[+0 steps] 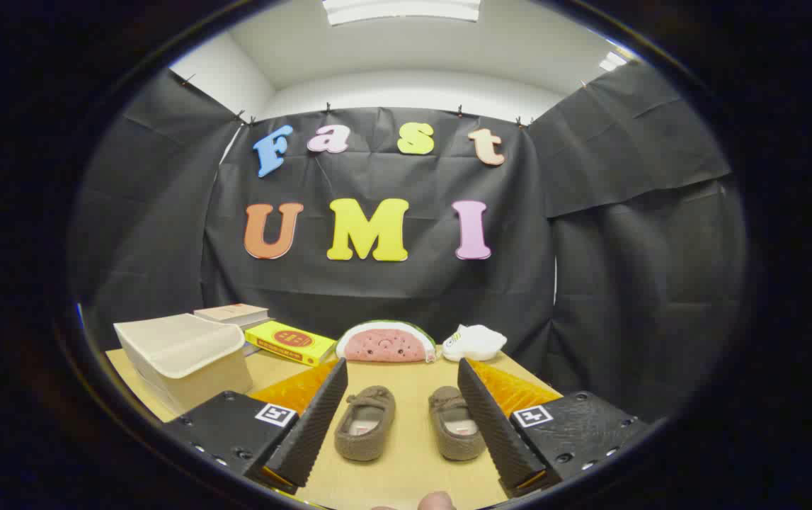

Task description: Open the storage box then place both shoes into the box .Put the left shoe in first, then the right shoe, with the right side of both shoes facing outward in a uniform manner.

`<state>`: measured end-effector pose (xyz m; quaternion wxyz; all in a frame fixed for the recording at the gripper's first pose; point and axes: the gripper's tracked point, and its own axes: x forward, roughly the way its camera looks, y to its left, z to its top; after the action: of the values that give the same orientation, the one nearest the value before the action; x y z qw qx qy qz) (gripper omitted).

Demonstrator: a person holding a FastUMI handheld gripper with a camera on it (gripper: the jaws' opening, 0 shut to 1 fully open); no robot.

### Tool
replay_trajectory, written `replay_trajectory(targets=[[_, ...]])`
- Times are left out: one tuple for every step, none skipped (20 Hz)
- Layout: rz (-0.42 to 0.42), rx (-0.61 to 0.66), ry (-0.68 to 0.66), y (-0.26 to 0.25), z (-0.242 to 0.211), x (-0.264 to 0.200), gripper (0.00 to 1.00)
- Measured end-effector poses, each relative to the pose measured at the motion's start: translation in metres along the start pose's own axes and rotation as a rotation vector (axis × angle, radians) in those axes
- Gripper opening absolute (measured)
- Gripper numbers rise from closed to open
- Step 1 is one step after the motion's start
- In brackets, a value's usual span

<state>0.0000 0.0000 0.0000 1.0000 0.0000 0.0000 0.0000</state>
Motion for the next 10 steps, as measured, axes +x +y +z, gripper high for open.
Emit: replay_trajectory(targets=[[-0.003, -0.002, -0.005, -0.0001, 0.0016, -0.0005, 0.95], [-0.004, -0.007, -0.006, 0.0003, 0.0013, -0.0013, 0.95], [-0.006, -0.013, -0.010, 0.0007, 0.0015, -0.0015, 0.95], [-0.004, -0.019, -0.013, 0.0029, 0.0016, -0.0014, 0.95], [-0.001, -0.022, -0.014, 0.0053, 0.0024, -0.0015, 0.95], [0.003, -0.020, -0.014, 0.0075, 0.0021, -0.0020, 0.95], [0.007, -0.015, -0.014, 0.0085, 0.0023, -0.0023, 0.95], [0.008, -0.012, -0.015, 0.0089, 0.0026, -0.0021, 0.95], [0.010, -0.011, -0.015, 0.0097, 0.0036, -0.0021, 0.95], [0.011, -0.007, -0.014, 0.0097, 0.0026, -0.0018, 0.95]])
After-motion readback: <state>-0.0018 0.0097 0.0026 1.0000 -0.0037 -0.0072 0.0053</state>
